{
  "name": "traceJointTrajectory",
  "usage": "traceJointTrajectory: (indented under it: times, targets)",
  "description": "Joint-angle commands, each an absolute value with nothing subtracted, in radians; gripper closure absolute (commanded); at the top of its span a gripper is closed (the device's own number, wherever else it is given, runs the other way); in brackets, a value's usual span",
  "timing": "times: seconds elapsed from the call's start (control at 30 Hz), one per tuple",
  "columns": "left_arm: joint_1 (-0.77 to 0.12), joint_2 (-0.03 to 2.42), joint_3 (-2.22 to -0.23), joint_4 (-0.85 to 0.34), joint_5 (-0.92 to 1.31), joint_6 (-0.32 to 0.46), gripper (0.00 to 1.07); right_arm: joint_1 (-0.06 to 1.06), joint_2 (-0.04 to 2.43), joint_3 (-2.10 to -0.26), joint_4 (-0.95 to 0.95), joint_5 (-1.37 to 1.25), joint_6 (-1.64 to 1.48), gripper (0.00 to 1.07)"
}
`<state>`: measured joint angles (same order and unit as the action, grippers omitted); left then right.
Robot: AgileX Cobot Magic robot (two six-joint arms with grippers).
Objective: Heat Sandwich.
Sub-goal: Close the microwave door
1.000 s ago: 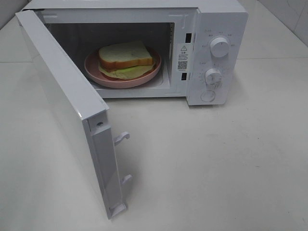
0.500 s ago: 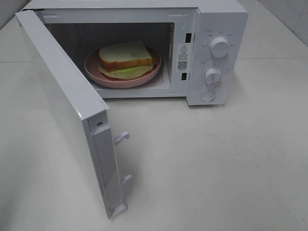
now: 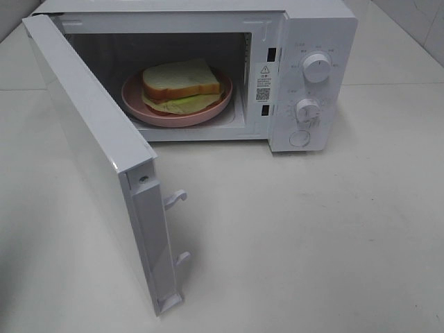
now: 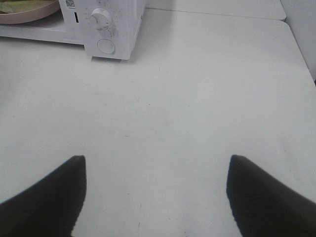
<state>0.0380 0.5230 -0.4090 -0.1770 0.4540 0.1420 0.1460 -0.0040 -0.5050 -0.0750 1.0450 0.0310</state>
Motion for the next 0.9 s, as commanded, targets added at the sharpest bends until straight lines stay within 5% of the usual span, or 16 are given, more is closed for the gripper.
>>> traceJointTrajectory:
  times: [0.03, 0.57, 0.9]
  targets:
    - [0.038, 0.566, -0.336, -0.191, 0.242, 0.204, 1.07, 0.138, -0.030, -0.505, -0.075, 1.040, 0.026, 0.31]
    - [0.034, 0.770, -0.223, -0.183, -0.283, 0.192, 1.07, 0.138, -0.030, -0.505, -0.075, 1.040, 0.026, 0.31]
    - [-0.121, 1.014, -0.223, -0.150, -0.505, 0.192, 1.07, 0.138, -0.030, -0.505, -0.075, 1.040, 0.026, 0.31]
